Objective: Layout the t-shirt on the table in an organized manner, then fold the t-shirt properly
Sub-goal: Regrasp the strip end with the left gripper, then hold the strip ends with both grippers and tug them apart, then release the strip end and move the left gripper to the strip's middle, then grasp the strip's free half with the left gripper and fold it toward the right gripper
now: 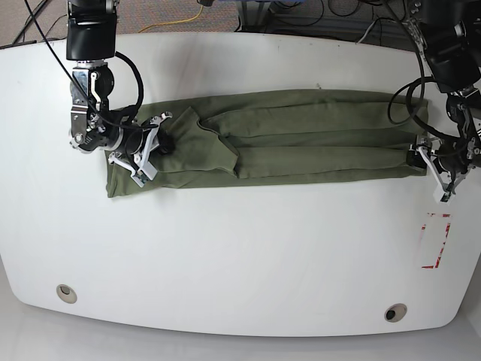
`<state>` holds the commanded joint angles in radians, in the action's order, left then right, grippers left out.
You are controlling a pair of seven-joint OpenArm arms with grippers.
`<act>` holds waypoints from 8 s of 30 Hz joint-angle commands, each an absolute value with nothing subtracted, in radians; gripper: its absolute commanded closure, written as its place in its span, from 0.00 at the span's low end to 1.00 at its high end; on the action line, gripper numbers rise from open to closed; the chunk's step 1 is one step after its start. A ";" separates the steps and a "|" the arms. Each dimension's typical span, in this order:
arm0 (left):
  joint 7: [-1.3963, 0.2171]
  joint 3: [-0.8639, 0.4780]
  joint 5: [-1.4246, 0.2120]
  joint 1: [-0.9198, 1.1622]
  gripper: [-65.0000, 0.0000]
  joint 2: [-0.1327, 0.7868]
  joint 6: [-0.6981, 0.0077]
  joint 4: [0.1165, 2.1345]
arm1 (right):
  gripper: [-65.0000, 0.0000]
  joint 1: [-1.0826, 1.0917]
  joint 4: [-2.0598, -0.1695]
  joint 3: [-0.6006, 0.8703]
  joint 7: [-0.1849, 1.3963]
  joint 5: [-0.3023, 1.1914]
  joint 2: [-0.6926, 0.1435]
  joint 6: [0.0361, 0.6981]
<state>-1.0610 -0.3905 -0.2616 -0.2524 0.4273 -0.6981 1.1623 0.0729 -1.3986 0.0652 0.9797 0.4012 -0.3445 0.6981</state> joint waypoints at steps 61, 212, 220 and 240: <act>-1.210 -0.387 -0.246 -0.058 0.84 0.443 -0.698 1.581 | 0.91 0.087 -1.399 0.067 0.980 0.395 -0.325 0.698; -1.396 -0.015 -0.513 -0.125 0.92 -0.104 -0.698 1.781 | 0.91 0.087 -1.397 0.068 0.980 0.401 -0.323 0.698; -1.396 0.004 -0.513 -0.131 0.88 -0.104 -0.698 1.744 | 0.91 0.087 -1.397 0.068 0.980 0.395 -0.298 0.698; -1.396 0.099 -0.690 -0.222 0.55 -0.079 -0.698 1.733 | 0.91 0.087 -1.397 0.065 0.980 0.395 -0.300 0.698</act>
